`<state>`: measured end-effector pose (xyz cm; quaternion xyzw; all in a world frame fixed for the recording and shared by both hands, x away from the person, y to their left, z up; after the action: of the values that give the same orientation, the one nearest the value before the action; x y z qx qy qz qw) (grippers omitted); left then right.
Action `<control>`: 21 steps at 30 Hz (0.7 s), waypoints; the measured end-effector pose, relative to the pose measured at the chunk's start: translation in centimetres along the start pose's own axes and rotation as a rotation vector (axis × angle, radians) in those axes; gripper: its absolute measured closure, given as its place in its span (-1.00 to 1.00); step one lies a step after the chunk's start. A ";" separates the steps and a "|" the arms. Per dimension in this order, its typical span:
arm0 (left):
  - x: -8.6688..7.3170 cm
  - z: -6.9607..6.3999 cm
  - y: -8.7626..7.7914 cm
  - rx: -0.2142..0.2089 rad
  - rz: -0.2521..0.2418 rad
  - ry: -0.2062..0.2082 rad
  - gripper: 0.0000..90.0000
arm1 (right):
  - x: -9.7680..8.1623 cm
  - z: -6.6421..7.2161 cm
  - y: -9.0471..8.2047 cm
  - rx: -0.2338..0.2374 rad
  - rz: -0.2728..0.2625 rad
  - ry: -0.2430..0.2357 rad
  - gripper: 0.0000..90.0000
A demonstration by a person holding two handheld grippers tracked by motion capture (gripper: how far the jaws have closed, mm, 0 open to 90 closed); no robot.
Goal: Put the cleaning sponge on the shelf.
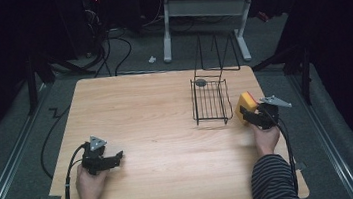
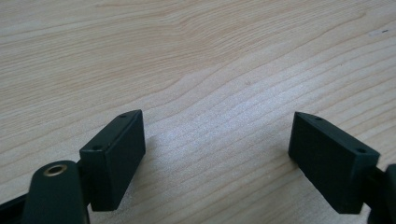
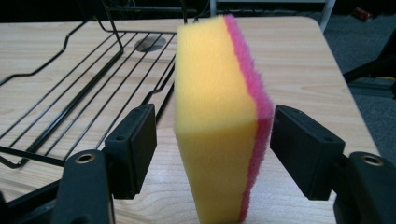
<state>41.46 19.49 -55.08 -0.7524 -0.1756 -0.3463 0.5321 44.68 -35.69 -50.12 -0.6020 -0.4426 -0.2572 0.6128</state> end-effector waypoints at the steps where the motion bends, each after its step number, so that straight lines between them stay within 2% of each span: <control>1: 0.0 0.0 0.0 0.000 0.000 0.000 -0.57 | -0.1 0.0 0.2 -0.001 0.002 -0.002 -0.27; 4: 0.0 0.0 0.0 0.000 0.000 0.000 -0.57 | -0.5 0.2 0.8 -0.015 0.019 -0.001 -0.20; 10: 0.0 0.0 0.0 0.000 0.000 0.000 -0.57 | -0.7 0.4 1.3 -0.025 0.020 -0.001 -0.09; 15: 0.0 0.0 0.0 -0.001 0.002 0.000 -0.57 | -1.0 0.4 1.7 -0.020 0.038 0.009 0.00; 21: 0.0 0.0 0.0 -0.001 0.002 0.000 -0.57 | -1.2 0.4 1.9 -0.016 0.044 -0.009 0.14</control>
<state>41.44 19.51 -55.07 -0.7528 -0.1747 -0.3457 0.5323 45.60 -35.25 -52.10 -0.6176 -0.4300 -0.2445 0.6115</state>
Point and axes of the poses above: each handheld gripper's, and its own axes: y roughly forward along the jaws, x roughly out of its top, z roughly to its left, the point moved 2 cm from there along y, roughly forward along the jaws, and after that the axes turned 14 degrees about -y, right-handed, at the moved point
